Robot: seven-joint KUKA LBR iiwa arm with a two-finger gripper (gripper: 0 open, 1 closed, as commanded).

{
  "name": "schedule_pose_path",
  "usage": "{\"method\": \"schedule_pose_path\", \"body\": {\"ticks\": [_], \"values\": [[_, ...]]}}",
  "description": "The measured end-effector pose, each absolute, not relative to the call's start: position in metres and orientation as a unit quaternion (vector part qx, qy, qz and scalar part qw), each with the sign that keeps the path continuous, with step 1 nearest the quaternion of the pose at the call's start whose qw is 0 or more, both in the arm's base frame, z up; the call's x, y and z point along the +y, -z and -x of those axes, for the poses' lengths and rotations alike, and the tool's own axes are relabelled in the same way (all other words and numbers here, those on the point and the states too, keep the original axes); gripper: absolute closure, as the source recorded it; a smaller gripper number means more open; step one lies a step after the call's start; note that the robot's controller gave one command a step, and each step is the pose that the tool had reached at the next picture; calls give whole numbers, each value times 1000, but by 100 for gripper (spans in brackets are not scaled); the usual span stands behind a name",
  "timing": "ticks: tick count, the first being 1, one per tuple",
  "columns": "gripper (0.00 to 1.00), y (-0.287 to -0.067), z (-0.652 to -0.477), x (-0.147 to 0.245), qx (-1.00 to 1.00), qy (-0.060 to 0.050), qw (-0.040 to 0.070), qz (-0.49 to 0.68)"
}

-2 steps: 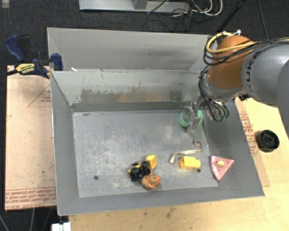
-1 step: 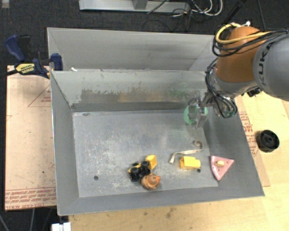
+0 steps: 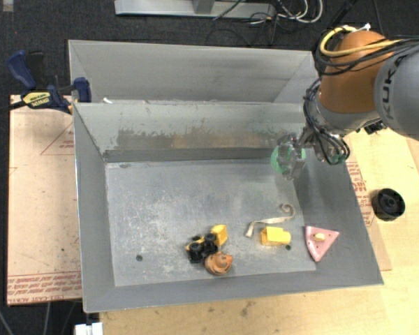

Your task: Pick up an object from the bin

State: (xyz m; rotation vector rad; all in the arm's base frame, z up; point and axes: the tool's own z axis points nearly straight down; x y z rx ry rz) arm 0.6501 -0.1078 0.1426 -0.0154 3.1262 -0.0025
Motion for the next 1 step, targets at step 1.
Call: {"method": "schedule_pose_path", "body": {"ticks": [1], "values": [[100, -123, -647, -98, 1000, -1, -1, 8]]}}
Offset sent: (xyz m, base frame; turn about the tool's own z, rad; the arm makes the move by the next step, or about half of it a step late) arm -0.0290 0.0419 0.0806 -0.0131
